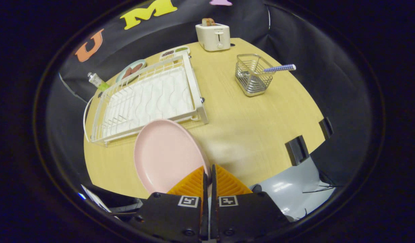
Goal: Take the plate from the dish rack, then take the spoon from the basket and place it into the plate.
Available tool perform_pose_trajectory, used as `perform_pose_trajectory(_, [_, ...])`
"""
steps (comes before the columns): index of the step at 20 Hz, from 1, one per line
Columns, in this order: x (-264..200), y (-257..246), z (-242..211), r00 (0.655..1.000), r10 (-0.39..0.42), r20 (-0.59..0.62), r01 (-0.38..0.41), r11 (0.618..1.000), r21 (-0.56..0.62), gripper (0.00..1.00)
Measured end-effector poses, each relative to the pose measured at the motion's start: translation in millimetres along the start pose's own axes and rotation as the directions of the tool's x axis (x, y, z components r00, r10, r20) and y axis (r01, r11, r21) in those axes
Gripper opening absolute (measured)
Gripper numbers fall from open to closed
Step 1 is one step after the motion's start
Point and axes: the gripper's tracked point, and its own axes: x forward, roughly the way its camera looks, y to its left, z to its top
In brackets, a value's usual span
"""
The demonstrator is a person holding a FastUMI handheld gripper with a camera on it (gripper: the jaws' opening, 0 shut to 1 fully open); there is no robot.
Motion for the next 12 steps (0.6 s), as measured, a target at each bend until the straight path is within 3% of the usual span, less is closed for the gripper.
perform_pose_trajectory(3, [29.2, -2.5, -5.3, 0.999, 0.038, -0.029, -0.038, 0.999, 0.009, 0.08])
perform_pose_trajectory(6, [44.6, -17.7, 4.6, 1.000, -0.013, 0.004, 0.014, 1.000, -0.024, 0.08])
perform_pose_trajectory(9, [50.9, -19.9, 14.0, 0.999, 0.004, 0.032, -0.003, 0.999, -0.043, 0.09])
perform_pose_trajectory(11, [48.9, -20.7, 23.1, 0.997, 0.034, 0.066, -0.031, 0.998, -0.047, 0.13])
perform_pose_trajectory(12, [46.5, -20.3, 26.7, 0.995, 0.055, 0.086, -0.051, 0.997, -0.053, 0.24])
